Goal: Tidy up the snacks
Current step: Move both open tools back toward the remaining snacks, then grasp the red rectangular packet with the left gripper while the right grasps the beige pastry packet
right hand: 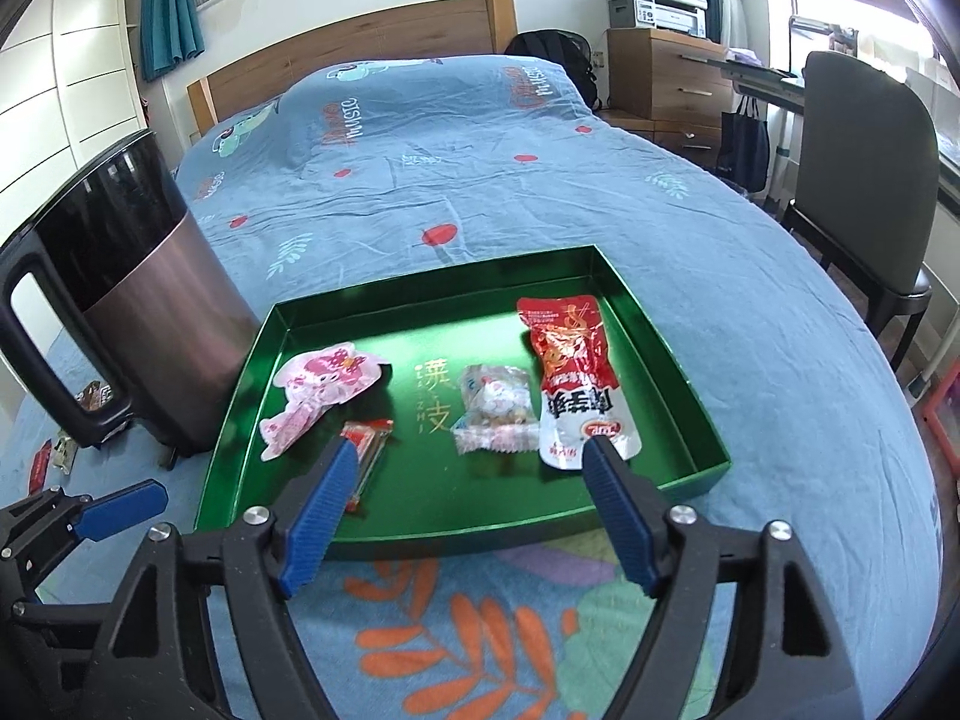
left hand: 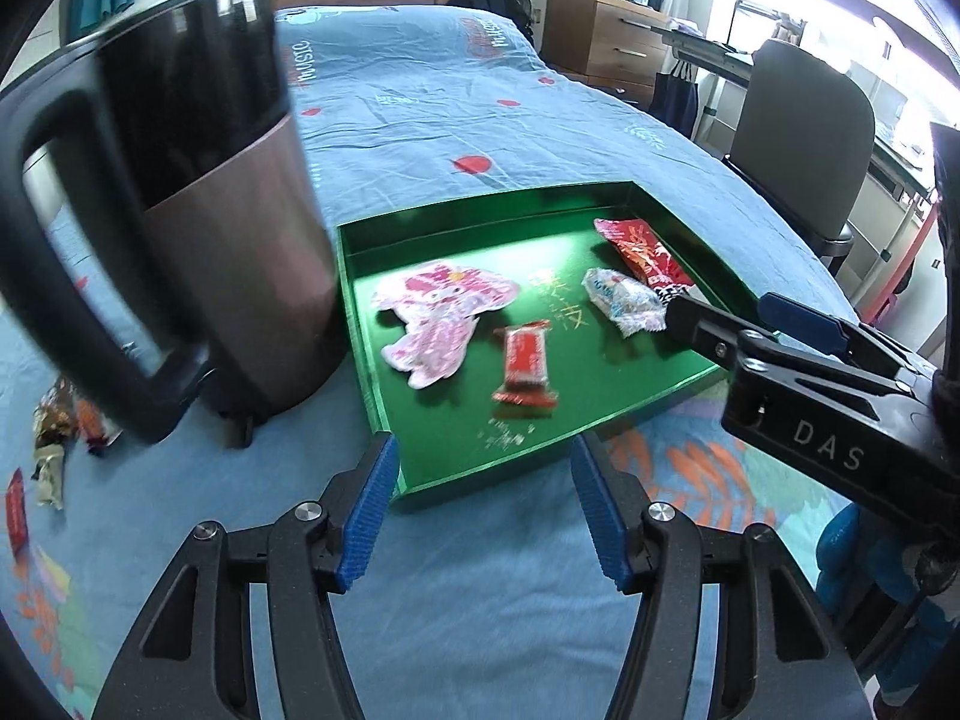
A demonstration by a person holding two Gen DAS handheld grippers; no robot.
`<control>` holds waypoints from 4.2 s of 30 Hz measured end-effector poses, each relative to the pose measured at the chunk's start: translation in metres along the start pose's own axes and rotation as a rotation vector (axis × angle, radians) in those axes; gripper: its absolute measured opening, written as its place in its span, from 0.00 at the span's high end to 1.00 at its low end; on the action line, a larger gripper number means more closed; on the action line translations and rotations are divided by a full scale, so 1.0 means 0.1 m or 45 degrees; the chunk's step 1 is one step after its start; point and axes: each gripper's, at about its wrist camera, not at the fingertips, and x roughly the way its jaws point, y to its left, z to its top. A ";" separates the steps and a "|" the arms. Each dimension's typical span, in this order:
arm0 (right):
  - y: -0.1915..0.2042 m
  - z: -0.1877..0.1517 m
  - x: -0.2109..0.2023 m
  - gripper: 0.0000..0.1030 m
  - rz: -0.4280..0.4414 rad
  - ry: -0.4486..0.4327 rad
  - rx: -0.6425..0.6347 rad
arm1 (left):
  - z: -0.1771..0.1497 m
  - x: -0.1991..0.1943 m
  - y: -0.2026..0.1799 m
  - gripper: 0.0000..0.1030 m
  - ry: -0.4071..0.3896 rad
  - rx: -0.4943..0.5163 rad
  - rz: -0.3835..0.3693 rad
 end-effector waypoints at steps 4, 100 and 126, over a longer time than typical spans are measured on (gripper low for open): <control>0.09 -0.07 -0.11 0.00 0.008 -0.003 -0.005 | -0.08 -0.13 0.11 0.48 -0.011 -0.013 0.022; 3.21 -1.02 -0.30 0.00 0.290 0.194 -0.329 | -1.75 -1.02 3.22 0.46 0.023 -0.513 0.444; 3.80 -0.88 0.13 0.00 0.382 0.231 -0.355 | -1.48 -0.88 4.18 0.46 -0.026 -0.665 0.443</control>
